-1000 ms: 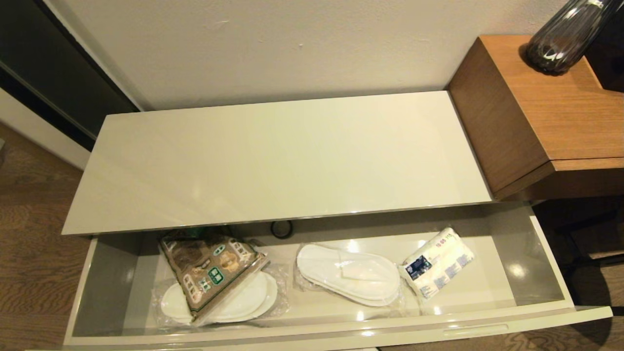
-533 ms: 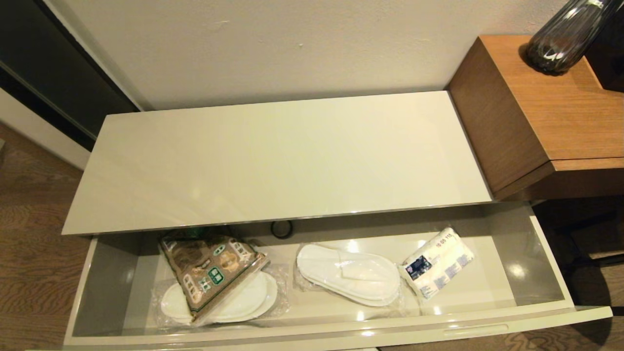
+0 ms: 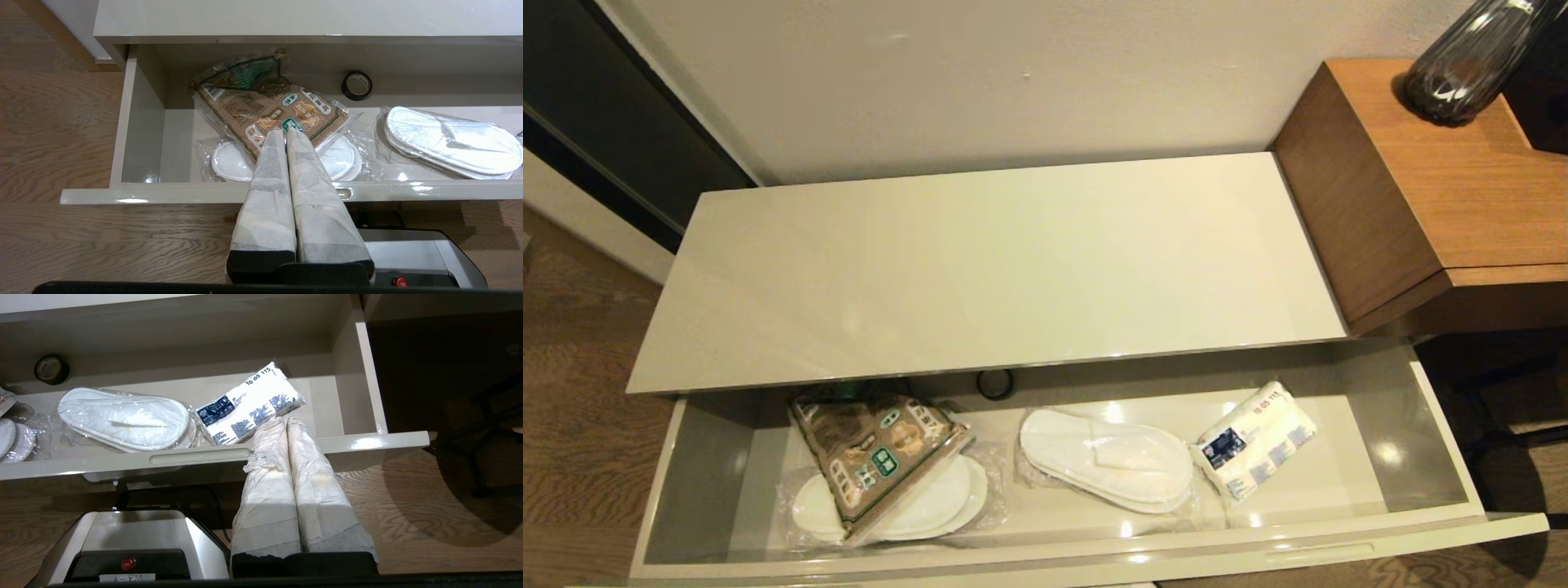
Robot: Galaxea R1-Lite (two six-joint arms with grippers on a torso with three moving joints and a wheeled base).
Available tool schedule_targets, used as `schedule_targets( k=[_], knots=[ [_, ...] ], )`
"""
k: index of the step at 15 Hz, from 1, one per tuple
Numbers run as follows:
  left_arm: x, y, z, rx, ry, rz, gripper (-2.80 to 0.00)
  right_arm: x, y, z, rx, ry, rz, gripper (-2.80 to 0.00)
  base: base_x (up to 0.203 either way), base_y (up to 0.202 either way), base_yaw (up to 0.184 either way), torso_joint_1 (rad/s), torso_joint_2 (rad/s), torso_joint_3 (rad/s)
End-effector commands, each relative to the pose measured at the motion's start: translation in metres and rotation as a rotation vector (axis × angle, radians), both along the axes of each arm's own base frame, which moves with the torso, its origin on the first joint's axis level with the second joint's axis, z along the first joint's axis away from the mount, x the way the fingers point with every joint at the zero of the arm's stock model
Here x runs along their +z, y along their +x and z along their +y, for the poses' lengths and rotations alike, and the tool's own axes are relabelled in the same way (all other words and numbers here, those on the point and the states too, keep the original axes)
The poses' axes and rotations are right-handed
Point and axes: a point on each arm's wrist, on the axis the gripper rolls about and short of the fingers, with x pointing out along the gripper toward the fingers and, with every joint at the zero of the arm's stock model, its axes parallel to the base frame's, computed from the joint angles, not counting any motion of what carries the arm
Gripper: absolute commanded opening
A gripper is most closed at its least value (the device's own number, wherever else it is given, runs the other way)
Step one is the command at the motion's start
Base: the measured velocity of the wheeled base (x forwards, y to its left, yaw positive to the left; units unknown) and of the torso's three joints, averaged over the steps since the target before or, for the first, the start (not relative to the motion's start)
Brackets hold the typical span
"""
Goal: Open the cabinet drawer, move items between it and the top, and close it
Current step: Take out the disposable slippers from the drawer
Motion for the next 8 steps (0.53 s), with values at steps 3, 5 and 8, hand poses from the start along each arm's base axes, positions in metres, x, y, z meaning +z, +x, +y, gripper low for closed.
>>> schedule_targets(
  k=[3, 5, 8],
  knots=[
    [0.0000, 0.0001, 0.0000, -0.001, -0.001, 0.001, -2.80, -0.0004, 0.0004, 0.0000, 0.001, -0.001, 0.006, -2.80, 0.000, 0.000, 0.000, 0.000, 0.00, 0.000],
    [0.0000, 0.0001, 0.0000, 0.000, 0.001, 0.001, -2.80, -0.0004, 0.0004, 0.0000, 0.001, -0.001, 0.006, -2.80, 0.000, 0.000, 0.000, 0.000, 0.00, 0.000],
    [0.0000, 0.0001, 0.0000, 0.000, -0.001, 0.001, -2.80, -0.0004, 0.0004, 0.0000, 0.001, -0.001, 0.006, -2.80, 0.000, 0.000, 0.000, 0.000, 0.00, 0.000]
  ],
)
